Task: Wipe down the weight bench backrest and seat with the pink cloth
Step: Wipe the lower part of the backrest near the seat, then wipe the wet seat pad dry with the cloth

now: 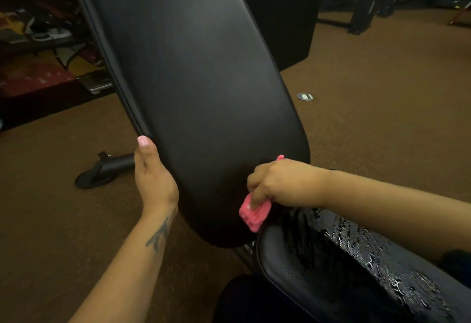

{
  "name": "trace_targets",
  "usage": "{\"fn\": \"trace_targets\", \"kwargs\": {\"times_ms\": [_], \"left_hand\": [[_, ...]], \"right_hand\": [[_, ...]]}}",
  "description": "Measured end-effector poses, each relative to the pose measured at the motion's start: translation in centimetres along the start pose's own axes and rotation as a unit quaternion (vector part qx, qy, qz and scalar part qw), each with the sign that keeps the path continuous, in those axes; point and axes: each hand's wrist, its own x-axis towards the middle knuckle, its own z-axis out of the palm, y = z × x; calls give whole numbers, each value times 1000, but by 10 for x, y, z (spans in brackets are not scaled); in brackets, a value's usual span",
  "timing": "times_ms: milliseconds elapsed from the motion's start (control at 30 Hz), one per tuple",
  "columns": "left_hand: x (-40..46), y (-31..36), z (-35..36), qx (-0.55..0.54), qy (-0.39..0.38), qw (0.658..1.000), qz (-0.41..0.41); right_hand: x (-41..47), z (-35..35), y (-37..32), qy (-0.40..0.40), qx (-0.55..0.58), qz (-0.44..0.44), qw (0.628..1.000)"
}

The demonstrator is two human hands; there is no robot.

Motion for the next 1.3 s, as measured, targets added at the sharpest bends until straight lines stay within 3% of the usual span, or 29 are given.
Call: {"fn": "trace_targets", "kwargs": {"times_ms": [500, 667, 867, 967, 1033, 1167, 1300], "left_hand": [[-1, 1, 1, 9, 18, 1000, -5], [0, -3, 1, -4, 11, 1000, -3], [4, -6, -2, 2, 14, 1000, -10], [2, -4, 0, 1, 14, 1000, -1], [1, -3, 1, -2, 13, 1000, 3], [3, -3, 1, -1, 10, 1000, 0], [1, -1, 2, -2, 4, 1000, 2]], "right_hand": [[-47, 13, 68, -20, 37, 182, 982], [-83, 9, 95, -79, 19, 296, 952], [-87, 15, 103, -108, -1, 332, 937], [-93, 21, 111, -159, -46, 386, 908], [-95, 23, 113, -97, -31, 445, 890], [-89, 26, 109, 115, -7, 540, 833], [-84, 25, 101, 155, 23, 584, 796]]}}
